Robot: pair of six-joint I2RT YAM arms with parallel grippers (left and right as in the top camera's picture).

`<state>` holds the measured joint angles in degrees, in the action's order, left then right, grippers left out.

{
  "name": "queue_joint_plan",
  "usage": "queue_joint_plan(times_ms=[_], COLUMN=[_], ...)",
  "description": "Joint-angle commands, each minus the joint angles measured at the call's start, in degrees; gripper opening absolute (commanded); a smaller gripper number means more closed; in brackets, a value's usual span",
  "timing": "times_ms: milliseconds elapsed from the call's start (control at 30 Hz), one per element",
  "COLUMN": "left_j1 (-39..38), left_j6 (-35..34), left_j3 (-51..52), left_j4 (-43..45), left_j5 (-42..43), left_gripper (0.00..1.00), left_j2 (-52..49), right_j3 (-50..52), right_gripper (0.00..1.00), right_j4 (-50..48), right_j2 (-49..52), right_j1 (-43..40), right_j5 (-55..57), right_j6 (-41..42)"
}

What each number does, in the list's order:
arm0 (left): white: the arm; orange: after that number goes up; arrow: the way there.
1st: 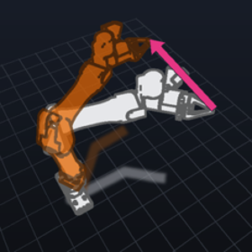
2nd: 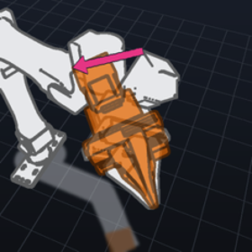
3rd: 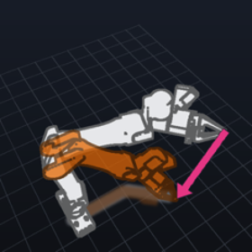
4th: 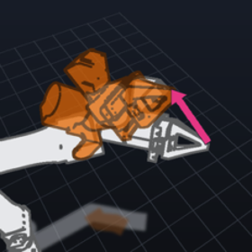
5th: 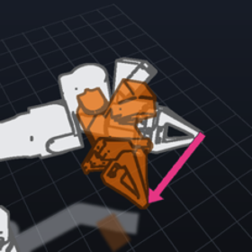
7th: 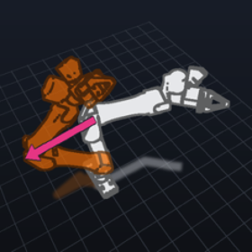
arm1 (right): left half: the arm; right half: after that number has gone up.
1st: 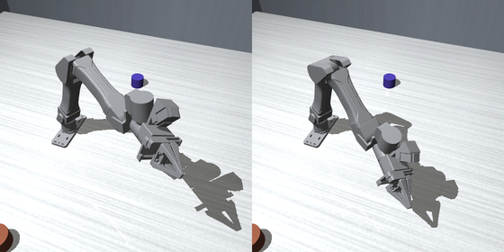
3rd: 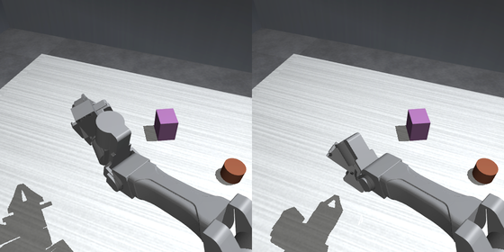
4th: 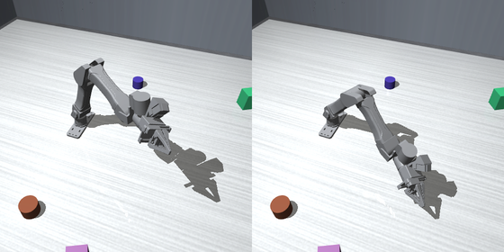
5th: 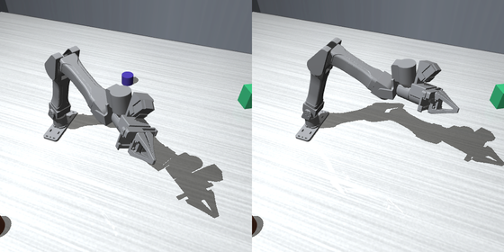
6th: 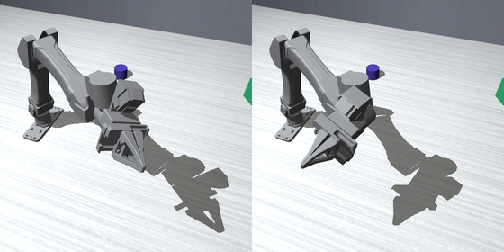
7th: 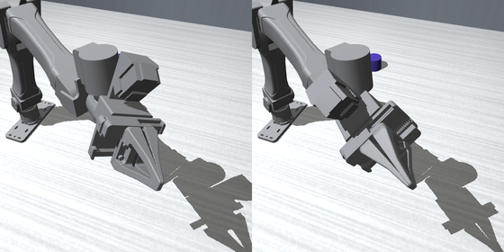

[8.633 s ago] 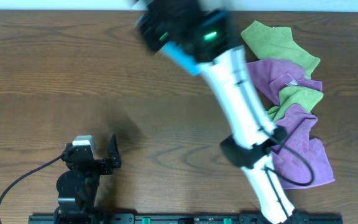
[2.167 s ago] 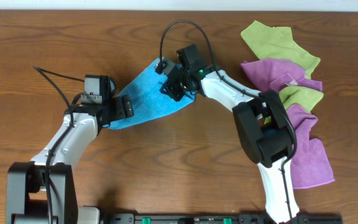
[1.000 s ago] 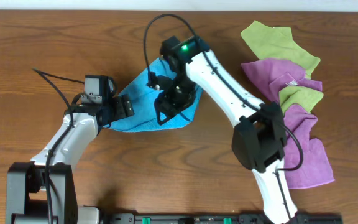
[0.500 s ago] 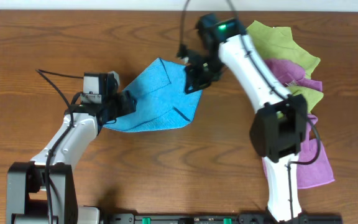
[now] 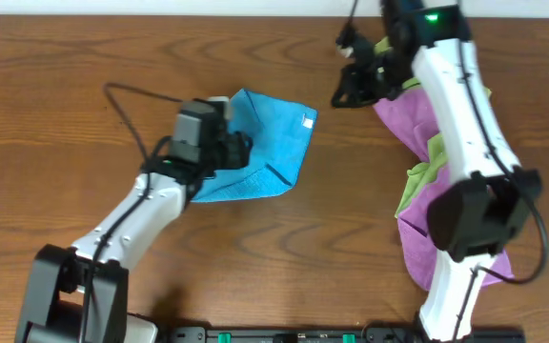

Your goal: Fold the cloth

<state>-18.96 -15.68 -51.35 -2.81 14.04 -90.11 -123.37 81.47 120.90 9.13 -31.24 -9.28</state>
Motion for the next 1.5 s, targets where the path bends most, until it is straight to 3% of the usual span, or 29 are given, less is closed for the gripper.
queue_joint_plan(times_ms=[0,333,467,667,767,1100,1467], left_j1=[-2.08,-2.62,-2.67,-3.93,-5.18,-8.09,-8.13], left_j6=[6.56,17.77,20.11,21.09,22.10,27.52,28.57], left_j3=[-5.01,-16.39,-21.14,-23.71,-23.71,-23.71,-23.69], left_j4=[-0.96,-5.73,-7.78,-9.57,-9.16,-7.26,-9.03], left_j5=[-14.47,-22.23,-22.23,-22.16,-22.10,-21.92,-21.90], left_gripper=[0.58,0.54,0.41,0.43,0.49,0.44,0.43], left_j2=[-0.39,-11.28,-17.09,-23.12,-23.69,-24.98,-26.60], right_j3=[-1.36,-1.36,-1.36,-1.33,-1.33,-1.33,-1.33], right_gripper=[0.01,0.02,0.01,0.02,0.02,0.02,0.02], right_j4=[-0.07,-0.68,-0.70,-0.35,-0.33,-0.26,-0.28], right_j2=[-4.00,-11.10,-11.69,-11.69,-11.69,-11.69,-11.69], right_j1=[-2.69,-7.30,-7.23,-7.17,-7.17,-7.17,-7.17], right_j5=[-0.24,-0.26,-0.26,-0.26,-0.24,-0.24,-0.22], right_j6=[-0.66,-0.66,-0.63,-0.66,-0.66,-0.66,-0.66])
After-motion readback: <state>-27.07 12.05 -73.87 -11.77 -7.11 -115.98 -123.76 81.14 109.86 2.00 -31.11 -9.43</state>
